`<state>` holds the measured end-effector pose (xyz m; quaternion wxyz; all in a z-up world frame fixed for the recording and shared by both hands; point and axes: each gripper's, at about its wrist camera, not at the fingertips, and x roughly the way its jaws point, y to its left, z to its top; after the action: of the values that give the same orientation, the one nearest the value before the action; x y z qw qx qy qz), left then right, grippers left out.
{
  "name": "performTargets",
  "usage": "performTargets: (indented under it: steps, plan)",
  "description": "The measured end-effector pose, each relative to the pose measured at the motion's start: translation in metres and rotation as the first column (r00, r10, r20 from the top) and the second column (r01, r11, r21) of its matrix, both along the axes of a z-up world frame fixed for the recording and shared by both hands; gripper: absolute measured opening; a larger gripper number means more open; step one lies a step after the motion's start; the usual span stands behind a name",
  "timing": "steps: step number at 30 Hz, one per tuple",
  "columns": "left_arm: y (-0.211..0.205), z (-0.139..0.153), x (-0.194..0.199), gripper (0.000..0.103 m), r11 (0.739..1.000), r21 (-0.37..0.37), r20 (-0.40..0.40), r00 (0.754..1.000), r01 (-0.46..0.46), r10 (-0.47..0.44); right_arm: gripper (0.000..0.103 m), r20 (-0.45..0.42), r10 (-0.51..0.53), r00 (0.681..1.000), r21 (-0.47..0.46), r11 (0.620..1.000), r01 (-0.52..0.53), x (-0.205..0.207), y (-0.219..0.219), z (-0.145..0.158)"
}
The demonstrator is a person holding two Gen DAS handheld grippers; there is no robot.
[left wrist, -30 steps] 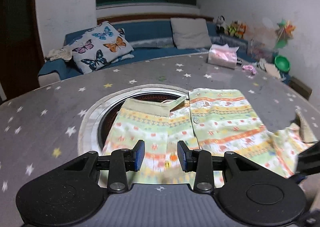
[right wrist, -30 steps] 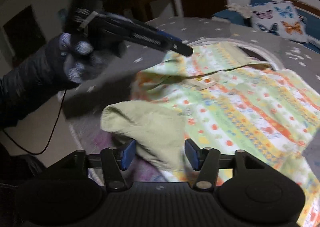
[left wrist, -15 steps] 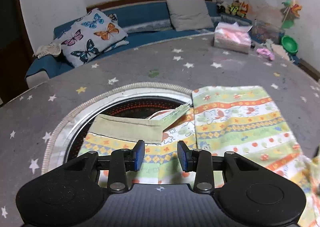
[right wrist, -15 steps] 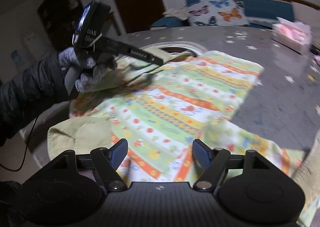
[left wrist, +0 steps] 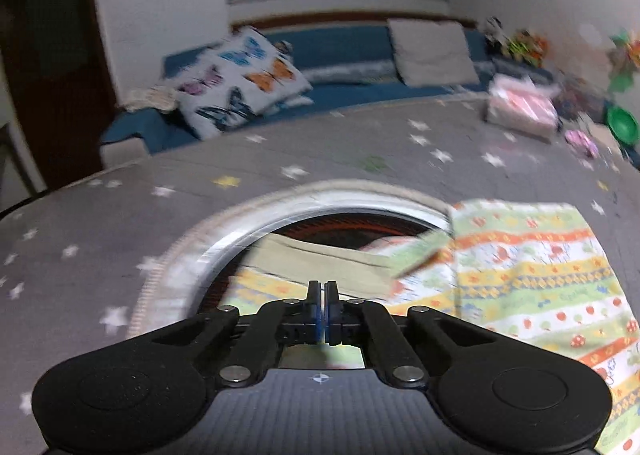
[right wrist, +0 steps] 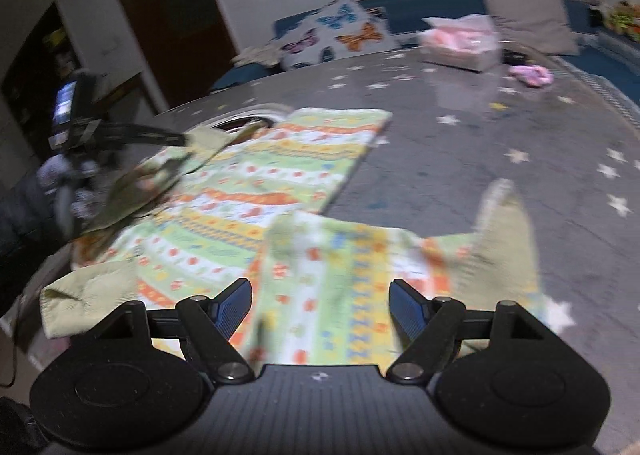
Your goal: Fold clothes
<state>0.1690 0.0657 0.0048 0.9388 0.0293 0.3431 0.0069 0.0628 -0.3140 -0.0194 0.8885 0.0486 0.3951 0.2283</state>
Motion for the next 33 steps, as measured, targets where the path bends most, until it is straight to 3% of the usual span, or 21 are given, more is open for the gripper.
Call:
performTargets:
  steps: [6, 9, 12, 15, 19, 20, 29, 30, 33]
  plan:
    - [0.044, 0.016, -0.024, 0.0, 0.994, -0.048, 0.027, 0.995, -0.094, 0.095, 0.077, 0.034, -0.12, 0.992, -0.06, 0.991, 0.121, -0.002, -0.026, 0.0]
    - [0.039, 0.017, -0.031, 0.002, 0.998, -0.047, 0.013, 0.999, -0.048, 0.049, 0.077, 0.055, -0.192, 0.98, -0.106, 0.975, 0.197, -0.001, -0.037, 0.001]
    - [0.02, 0.013, -0.03, 0.003, 0.999, -0.039, 0.001, 1.0, 0.02, -0.02, 0.082, 0.1, -0.294, 0.951, -0.208, 0.928, 0.309, 0.002, -0.047, 0.001]
    - [-0.005, 0.008, -0.021, 0.005, 0.996, -0.031, -0.016, 0.997, 0.081, -0.081, 0.082, 0.12, -0.358, 0.926, -0.25, 0.892, 0.377, 0.005, -0.057, 0.001]
    - [-0.036, -0.001, -0.003, 0.036, 0.99, 0.01, -0.041, 0.989, 0.143, -0.142, 0.083, 0.121, -0.372, 0.92, -0.222, 0.894, 0.39, 0.008, -0.064, 0.001]
    - [-0.042, -0.005, 0.002, 0.039, 0.988, 0.023, -0.046, 0.988, 0.151, -0.15, 0.083, 0.122, -0.364, 0.923, -0.217, 0.898, 0.383, 0.009, -0.063, 0.001]
    - [-0.048, -0.03, 0.029, 0.038, 0.99, 0.059, -0.084, 0.989, 0.129, -0.124, 0.086, 0.115, -0.318, 0.941, -0.185, 0.924, 0.334, 0.016, -0.048, -0.002]
    - [-0.046, -0.03, 0.029, 0.034, 0.99, 0.066, -0.079, 0.989, 0.128, -0.122, 0.086, 0.117, -0.315, 0.942, -0.186, 0.925, 0.333, 0.016, -0.047, -0.002]
    - [-0.042, -0.028, 0.028, 0.011, 0.99, 0.078, -0.06, 0.992, 0.114, -0.11, 0.086, 0.124, -0.315, 0.941, -0.19, 0.923, 0.334, 0.018, -0.045, -0.002]
